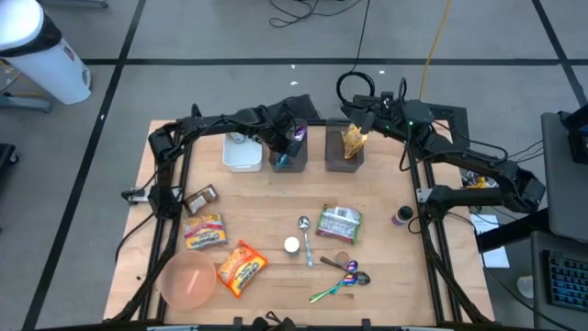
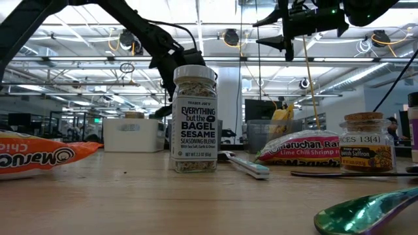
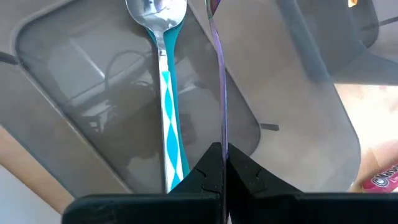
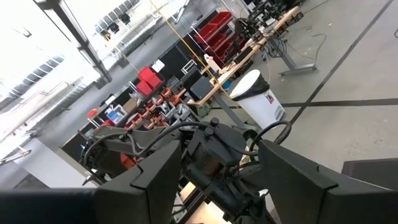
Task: Pick & Place Food Item
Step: Put the top violet spoon into the left black bin, then put the green noodle pack into the right black bin
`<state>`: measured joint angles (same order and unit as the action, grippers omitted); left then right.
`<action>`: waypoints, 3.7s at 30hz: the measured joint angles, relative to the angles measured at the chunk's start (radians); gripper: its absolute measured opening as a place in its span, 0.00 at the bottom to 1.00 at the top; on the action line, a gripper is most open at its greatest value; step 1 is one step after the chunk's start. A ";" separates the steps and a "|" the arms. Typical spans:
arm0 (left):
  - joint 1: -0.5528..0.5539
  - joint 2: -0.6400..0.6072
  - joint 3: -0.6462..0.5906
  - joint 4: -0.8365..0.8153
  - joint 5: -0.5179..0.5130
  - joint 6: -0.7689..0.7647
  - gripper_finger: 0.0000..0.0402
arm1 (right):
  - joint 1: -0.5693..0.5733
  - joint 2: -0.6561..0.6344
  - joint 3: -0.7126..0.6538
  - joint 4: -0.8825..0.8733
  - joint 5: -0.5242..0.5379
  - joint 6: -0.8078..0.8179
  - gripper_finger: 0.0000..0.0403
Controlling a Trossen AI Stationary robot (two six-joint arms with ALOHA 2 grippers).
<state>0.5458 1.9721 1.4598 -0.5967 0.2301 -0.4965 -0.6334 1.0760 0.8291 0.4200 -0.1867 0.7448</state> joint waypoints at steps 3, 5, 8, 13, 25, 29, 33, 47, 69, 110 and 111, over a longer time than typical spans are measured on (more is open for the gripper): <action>-0.004 0.007 0.001 -0.001 -0.015 0.000 0.00 | 0.000 0.000 -0.012 0.025 0.000 0.002 0.52; -0.007 0.007 0.001 -0.001 -0.026 0.000 0.00 | 0.000 0.000 -0.013 0.025 0.001 0.002 0.51; -0.010 0.012 0.001 0.002 -0.039 0.000 0.00 | 0.000 0.000 -0.013 0.025 0.001 0.002 0.51; -0.013 0.036 0.001 -0.001 -0.039 0.000 0.00 | 0.000 0.000 -0.013 0.025 0.001 0.002 0.51; -0.014 0.050 0.001 0.017 -0.050 -0.003 0.00 | 0.000 0.000 -0.013 0.024 0.000 0.003 0.50; -0.014 0.057 0.001 0.020 -0.058 0.005 0.00 | 0.000 0.000 -0.013 0.024 -0.001 0.003 0.50; -0.014 0.074 0.001 0.015 -0.058 0.016 0.00 | 0.000 0.000 -0.013 0.024 -0.001 0.003 0.50; -0.010 0.073 0.001 0.016 -0.072 0.026 0.00 | 0.000 0.000 -0.013 0.024 -0.001 0.003 0.50; -0.010 0.071 0.001 0.027 -0.081 0.024 0.05 | 0.000 0.000 -0.013 0.024 -0.002 0.003 0.50; -0.097 -0.290 0.465 -0.361 0.127 0.160 0.41 | 0.002 -0.006 -0.011 0.021 -0.106 0.048 0.50; -0.108 -0.333 0.457 -0.343 0.116 0.129 0.41 | 0.006 -0.006 -0.011 0.019 -0.106 0.055 0.50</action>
<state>0.4380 1.6392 1.9165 -0.9396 0.3459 -0.3679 -0.6279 1.0702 0.8177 0.4389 -0.2930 0.7998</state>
